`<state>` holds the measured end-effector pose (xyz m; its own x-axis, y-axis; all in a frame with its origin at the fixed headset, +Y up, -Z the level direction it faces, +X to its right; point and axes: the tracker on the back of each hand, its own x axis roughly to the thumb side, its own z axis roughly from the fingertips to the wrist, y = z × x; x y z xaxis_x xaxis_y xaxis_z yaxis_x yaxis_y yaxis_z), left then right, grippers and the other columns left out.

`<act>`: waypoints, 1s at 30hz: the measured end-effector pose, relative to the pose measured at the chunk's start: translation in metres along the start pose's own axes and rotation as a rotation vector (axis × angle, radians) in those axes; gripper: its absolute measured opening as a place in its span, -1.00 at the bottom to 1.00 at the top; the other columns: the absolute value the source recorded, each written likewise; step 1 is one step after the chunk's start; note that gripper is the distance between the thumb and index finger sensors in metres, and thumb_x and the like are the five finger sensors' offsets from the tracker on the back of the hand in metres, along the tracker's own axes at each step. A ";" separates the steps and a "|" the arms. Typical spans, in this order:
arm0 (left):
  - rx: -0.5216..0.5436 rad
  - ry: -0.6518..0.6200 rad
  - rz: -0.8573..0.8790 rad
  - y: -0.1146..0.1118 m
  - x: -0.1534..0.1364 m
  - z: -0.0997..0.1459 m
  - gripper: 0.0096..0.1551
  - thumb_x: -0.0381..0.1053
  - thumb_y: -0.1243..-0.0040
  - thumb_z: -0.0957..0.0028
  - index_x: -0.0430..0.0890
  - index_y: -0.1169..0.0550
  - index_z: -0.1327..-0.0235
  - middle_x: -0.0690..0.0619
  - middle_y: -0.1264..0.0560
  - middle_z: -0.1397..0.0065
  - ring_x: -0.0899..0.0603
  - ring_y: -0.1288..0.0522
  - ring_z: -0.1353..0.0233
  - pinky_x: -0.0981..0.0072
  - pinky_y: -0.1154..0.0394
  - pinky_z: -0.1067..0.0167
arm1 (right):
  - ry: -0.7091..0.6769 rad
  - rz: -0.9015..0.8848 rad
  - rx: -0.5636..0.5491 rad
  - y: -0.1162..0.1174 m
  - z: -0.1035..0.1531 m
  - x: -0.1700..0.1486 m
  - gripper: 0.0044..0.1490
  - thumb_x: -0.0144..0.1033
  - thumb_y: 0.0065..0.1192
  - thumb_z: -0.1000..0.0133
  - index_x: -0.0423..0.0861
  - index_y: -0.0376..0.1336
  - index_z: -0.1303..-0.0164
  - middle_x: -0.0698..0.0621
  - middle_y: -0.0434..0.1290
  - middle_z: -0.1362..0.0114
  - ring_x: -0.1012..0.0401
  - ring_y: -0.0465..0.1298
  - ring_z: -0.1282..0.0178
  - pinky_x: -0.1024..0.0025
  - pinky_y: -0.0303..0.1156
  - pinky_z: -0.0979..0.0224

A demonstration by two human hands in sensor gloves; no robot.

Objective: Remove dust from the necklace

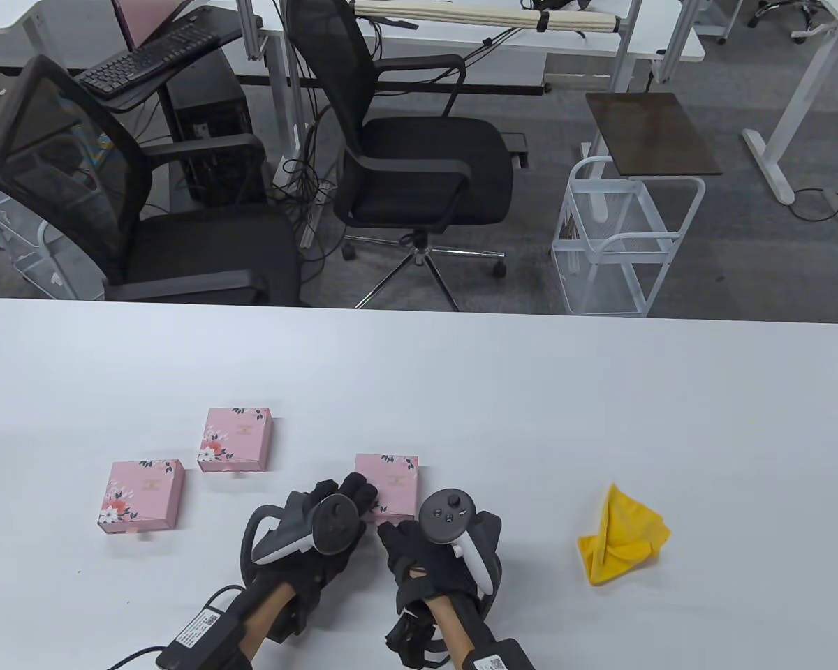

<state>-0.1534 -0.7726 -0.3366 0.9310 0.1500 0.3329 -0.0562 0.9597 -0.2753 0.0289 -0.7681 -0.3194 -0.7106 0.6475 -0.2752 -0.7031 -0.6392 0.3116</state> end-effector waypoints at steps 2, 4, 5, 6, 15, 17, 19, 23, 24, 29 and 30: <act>0.014 0.005 -0.002 -0.001 0.002 0.000 -0.37 0.09 0.21 -0.33 0.16 -0.02 -0.67 0.16 0.09 -0.81 -0.20 -0.04 -0.69 -0.26 -0.13 -0.54 | 0.060 -0.086 -0.065 0.004 -0.006 0.001 -0.31 0.01 0.04 -0.41 -0.36 0.39 -0.29 -0.26 0.62 -0.08 0.01 0.68 0.24 0.24 0.61 0.13; 0.002 0.009 -0.021 0.001 0.003 0.000 -0.36 0.09 0.21 -0.33 0.16 -0.02 -0.68 0.15 0.09 -0.81 -0.19 -0.05 -0.69 -0.25 -0.14 -0.54 | 0.108 -0.097 -0.042 0.006 -0.012 0.002 -0.29 0.02 0.04 -0.41 -0.37 0.39 -0.28 -0.25 0.62 -0.06 0.03 0.69 0.26 0.27 0.62 0.16; -0.001 0.012 -0.025 0.001 0.004 0.000 -0.36 0.09 0.21 -0.33 0.15 -0.02 -0.68 0.14 0.09 -0.81 -0.19 -0.05 -0.69 -0.25 -0.14 -0.53 | 0.121 -0.104 -0.034 0.007 -0.013 0.002 -0.29 0.03 0.05 -0.41 -0.38 0.38 -0.28 -0.24 0.62 -0.06 0.04 0.69 0.27 0.28 0.63 0.16; 0.000 0.011 -0.025 0.001 0.004 0.000 -0.36 0.09 0.21 -0.33 0.15 -0.02 -0.68 0.14 0.09 -0.81 -0.19 -0.06 -0.69 -0.24 -0.15 -0.53 | 0.136 -0.126 -0.031 0.009 -0.015 0.002 -0.29 0.01 0.06 -0.41 -0.40 0.38 -0.29 -0.24 0.62 -0.07 0.04 0.69 0.27 0.28 0.63 0.17; -0.011 0.002 0.072 0.001 -0.003 -0.001 -0.37 0.10 0.20 -0.33 0.17 -0.04 -0.67 0.17 0.08 -0.81 -0.18 -0.07 -0.69 -0.25 -0.15 -0.53 | 0.205 -0.326 0.012 0.016 -0.019 -0.002 -0.41 -0.25 0.10 -0.45 -0.49 0.31 -0.34 -0.25 0.58 -0.15 0.00 0.70 0.16 0.20 0.63 0.06; -0.014 0.002 0.069 0.001 -0.004 -0.001 -0.37 0.10 0.20 -0.33 0.18 -0.04 -0.67 0.17 0.08 -0.81 -0.18 -0.07 -0.69 -0.25 -0.15 -0.53 | 0.209 -0.332 0.009 0.017 -0.019 -0.004 -0.45 -0.28 0.11 -0.45 -0.47 0.31 -0.35 -0.24 0.58 -0.16 0.00 0.69 0.14 0.19 0.62 0.04; -0.016 0.003 0.069 0.001 -0.004 -0.001 -0.37 0.10 0.20 -0.33 0.17 -0.04 -0.68 0.17 0.09 -0.81 -0.18 -0.07 -0.69 -0.25 -0.15 -0.53 | 0.215 -0.332 -0.010 0.019 -0.019 -0.006 -0.48 -0.29 0.12 -0.44 -0.44 0.32 -0.33 -0.22 0.59 -0.14 0.01 0.70 0.15 0.20 0.63 0.04; -0.021 0.004 0.073 0.001 -0.004 -0.001 -0.37 0.11 0.21 -0.33 0.18 -0.04 -0.68 0.18 0.08 -0.81 -0.18 -0.07 -0.69 -0.25 -0.15 -0.53 | 0.218 -0.314 -0.026 0.018 -0.019 -0.006 -0.49 -0.29 0.15 -0.43 -0.42 0.34 -0.32 -0.20 0.60 -0.11 0.05 0.70 0.17 0.23 0.63 0.06; -0.022 0.005 0.073 0.001 -0.004 -0.002 -0.37 0.11 0.21 -0.33 0.18 -0.04 -0.68 0.18 0.08 -0.81 -0.18 -0.07 -0.69 -0.24 -0.15 -0.53 | 0.218 -0.309 -0.030 0.019 -0.019 -0.006 -0.49 -0.28 0.15 -0.42 -0.42 0.34 -0.32 -0.19 0.61 -0.09 0.06 0.70 0.17 0.24 0.63 0.06; -0.024 0.008 0.067 0.002 -0.004 -0.002 -0.37 0.12 0.21 -0.33 0.18 -0.04 -0.68 0.17 0.09 -0.81 -0.19 -0.07 -0.69 -0.25 -0.15 -0.53 | 0.227 -0.316 -0.041 0.020 -0.018 -0.007 -0.50 -0.26 0.18 -0.42 -0.40 0.36 -0.29 -0.19 0.62 -0.06 0.08 0.70 0.20 0.26 0.64 0.07; -0.025 0.008 0.067 0.002 -0.004 -0.002 -0.37 0.12 0.21 -0.33 0.18 -0.04 -0.68 0.18 0.08 -0.81 -0.19 -0.07 -0.68 -0.24 -0.15 -0.53 | 0.227 -0.317 -0.043 0.020 -0.017 -0.008 -0.50 -0.26 0.19 -0.41 -0.39 0.37 -0.28 -0.19 0.62 -0.05 0.09 0.70 0.21 0.26 0.64 0.08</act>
<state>-0.1567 -0.7719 -0.3400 0.9282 0.2120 0.3056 -0.1100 0.9414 -0.3190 0.0199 -0.7928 -0.3267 -0.4424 0.7102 -0.5476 -0.8856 -0.4421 0.1423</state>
